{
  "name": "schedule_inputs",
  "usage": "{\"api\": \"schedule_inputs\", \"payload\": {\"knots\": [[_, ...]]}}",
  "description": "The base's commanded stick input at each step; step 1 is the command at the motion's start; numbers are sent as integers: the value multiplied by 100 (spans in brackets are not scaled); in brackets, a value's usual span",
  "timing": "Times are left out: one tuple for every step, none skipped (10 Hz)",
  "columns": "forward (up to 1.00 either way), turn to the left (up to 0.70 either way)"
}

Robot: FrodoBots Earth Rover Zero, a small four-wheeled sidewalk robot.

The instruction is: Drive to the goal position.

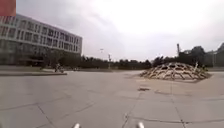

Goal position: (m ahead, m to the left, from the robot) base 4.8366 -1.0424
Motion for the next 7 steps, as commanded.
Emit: {"api": "schedule_inputs", "payload": {"knots": [[50, 0], [50, 0], [50, 0], [50, 0], [50, 0], [50, 0], [50, 0]]}}
